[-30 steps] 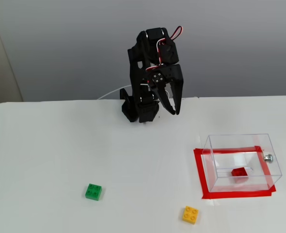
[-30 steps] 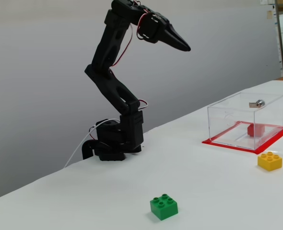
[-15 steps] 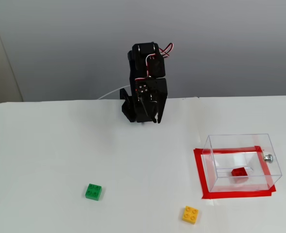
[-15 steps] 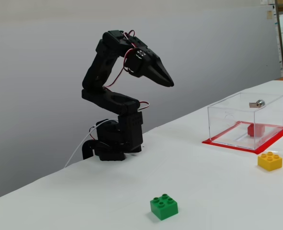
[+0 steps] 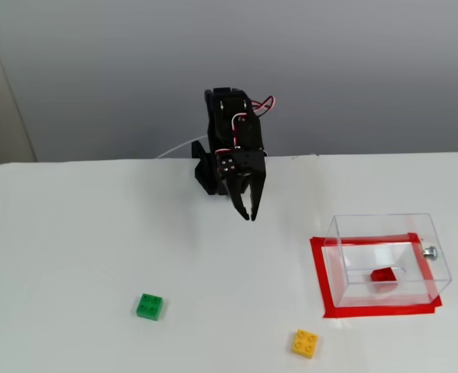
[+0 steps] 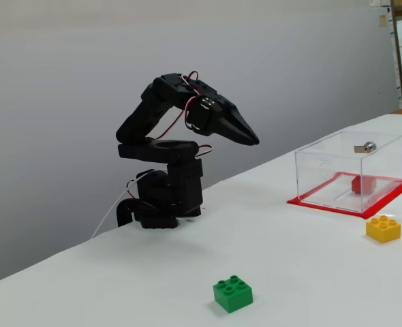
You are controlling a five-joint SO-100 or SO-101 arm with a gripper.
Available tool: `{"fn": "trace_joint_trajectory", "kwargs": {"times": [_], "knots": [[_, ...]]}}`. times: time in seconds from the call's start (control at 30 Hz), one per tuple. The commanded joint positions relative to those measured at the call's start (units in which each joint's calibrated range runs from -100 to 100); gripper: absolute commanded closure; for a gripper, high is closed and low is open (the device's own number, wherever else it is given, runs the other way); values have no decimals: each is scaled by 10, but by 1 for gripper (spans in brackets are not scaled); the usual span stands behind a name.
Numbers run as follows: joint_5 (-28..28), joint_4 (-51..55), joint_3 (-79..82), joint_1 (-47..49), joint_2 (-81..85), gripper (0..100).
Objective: Pick the red lego brick and place it into the transparent box
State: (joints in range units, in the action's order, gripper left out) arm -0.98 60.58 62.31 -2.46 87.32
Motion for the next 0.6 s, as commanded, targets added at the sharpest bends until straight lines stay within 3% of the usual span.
{"fn": "trace_joint_trajectory", "kwargs": {"times": [0.0, 0.17, 0.57], "knots": [[0, -71, 88, -22, 37, 98], [0, -121, 198, -50, 95, 98], [5, -113, 317, -45, 124, 98]]}}
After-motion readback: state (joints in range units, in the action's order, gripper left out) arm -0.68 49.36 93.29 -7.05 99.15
